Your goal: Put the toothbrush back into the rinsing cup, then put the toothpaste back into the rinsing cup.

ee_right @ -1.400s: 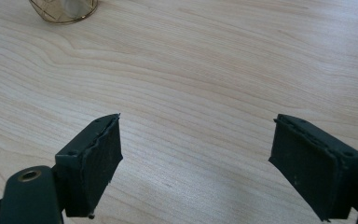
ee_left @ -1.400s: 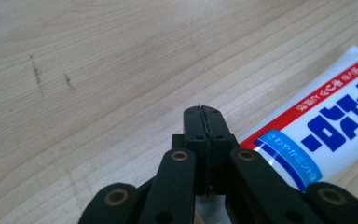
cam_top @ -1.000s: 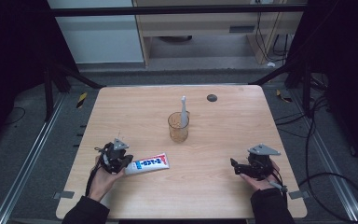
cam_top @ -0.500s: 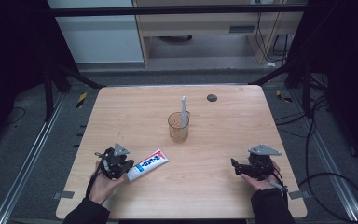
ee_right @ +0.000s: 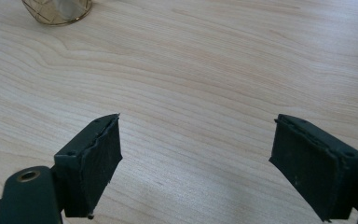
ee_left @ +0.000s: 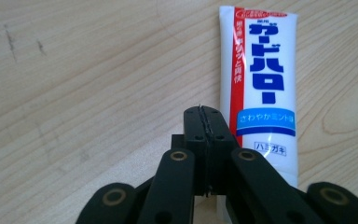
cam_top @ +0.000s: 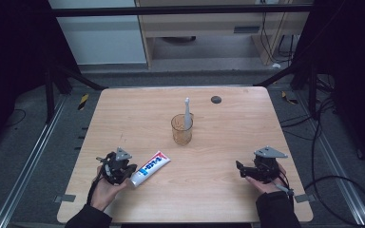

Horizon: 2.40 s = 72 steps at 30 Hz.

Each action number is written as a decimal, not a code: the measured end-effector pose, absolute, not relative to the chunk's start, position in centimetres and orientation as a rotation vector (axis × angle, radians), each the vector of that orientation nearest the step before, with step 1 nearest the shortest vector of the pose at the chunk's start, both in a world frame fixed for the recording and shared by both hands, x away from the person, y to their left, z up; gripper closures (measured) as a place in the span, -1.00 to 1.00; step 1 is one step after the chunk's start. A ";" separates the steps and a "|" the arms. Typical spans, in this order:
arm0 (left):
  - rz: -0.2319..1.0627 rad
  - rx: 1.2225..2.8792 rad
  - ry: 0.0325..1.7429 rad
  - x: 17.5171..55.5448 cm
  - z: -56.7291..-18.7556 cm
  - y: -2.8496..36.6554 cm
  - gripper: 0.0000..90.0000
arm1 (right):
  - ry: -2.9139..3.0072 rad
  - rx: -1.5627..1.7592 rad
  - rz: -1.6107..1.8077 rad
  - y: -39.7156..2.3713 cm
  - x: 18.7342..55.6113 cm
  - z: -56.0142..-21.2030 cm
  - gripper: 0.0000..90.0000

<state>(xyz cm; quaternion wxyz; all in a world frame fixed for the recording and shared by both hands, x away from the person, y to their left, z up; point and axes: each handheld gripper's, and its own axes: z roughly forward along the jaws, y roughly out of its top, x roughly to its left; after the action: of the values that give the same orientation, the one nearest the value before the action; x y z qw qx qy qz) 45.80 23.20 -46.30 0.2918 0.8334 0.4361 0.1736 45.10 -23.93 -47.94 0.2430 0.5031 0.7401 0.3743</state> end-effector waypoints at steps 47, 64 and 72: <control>0.438 2.308 1.029 48.5 -43.7 18.5 -0.08 | 2.016 1.364 0.996 -24.0 45.3 -47.8 -0.66; 0.417 2.419 1.007 49.4 -44.9 17.1 -0.21 | 2.026 1.355 0.990 -24.0 45.4 -47.8 -0.66; 0.400 2.452 1.005 49.7 -45.5 16.8 -0.22 | 2.030 1.364 0.990 -23.9 45.4 -47.9 -0.65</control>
<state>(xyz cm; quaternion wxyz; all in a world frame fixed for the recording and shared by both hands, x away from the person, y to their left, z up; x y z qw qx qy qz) 49.71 16.80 -45.47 0.2287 0.8907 0.3650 0.1454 45.40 -23.91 -47.86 0.2488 0.5007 0.7452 0.3635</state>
